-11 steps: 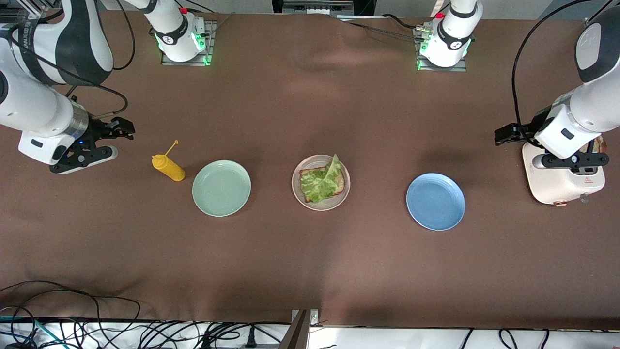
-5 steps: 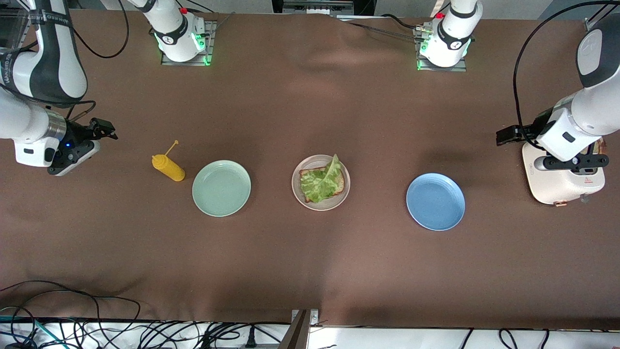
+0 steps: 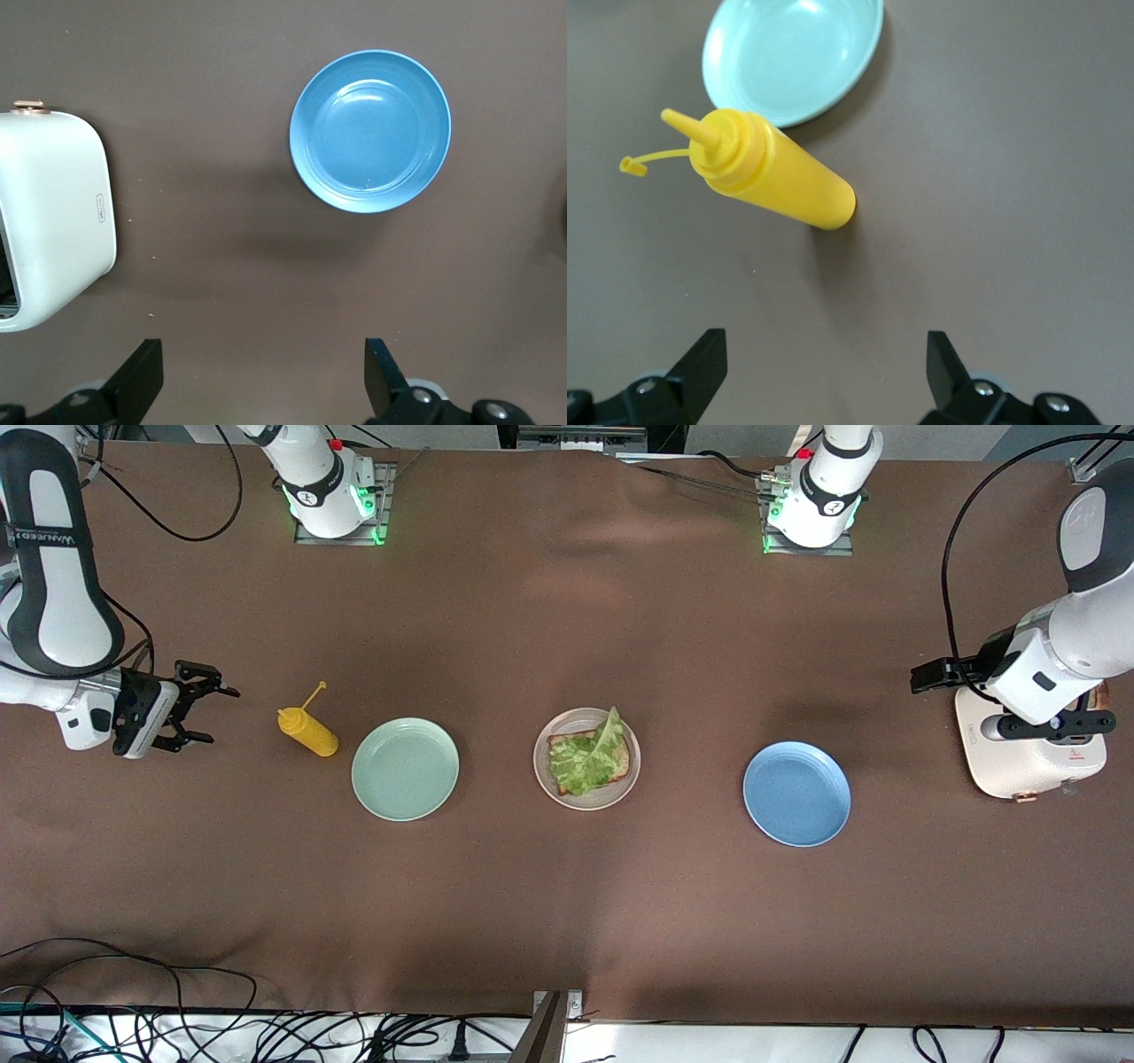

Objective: Make sandwich on beige plate with both arms
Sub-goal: 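Lower the open right gripper around the yellow squeeze bottle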

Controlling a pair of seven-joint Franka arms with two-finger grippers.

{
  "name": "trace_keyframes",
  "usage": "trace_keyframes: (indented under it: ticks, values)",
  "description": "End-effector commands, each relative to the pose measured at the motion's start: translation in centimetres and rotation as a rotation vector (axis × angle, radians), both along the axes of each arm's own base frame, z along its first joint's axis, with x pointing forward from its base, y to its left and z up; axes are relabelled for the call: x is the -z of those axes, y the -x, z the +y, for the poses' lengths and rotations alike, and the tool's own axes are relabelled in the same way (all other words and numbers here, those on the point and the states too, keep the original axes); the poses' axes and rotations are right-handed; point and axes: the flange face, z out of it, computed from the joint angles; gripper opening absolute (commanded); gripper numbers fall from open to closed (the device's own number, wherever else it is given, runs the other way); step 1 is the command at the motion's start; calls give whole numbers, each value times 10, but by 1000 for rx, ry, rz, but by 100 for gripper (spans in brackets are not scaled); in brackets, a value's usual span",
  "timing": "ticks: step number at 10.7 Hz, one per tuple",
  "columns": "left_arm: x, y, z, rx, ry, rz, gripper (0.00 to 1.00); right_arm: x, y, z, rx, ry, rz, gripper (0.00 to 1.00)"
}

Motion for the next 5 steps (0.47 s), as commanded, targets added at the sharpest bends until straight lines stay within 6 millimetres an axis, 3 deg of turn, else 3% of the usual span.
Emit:
trace_keyframes:
  ticks: [1, 5]
  values:
    - [-1, 0, 2, 18, 7, -9, 100, 19, -2, 4, -100, -94, -98, 100]
    - [0, 1, 3, 16, 7, -4, 100, 70, 4, 19, -219, -272, -208, 100]
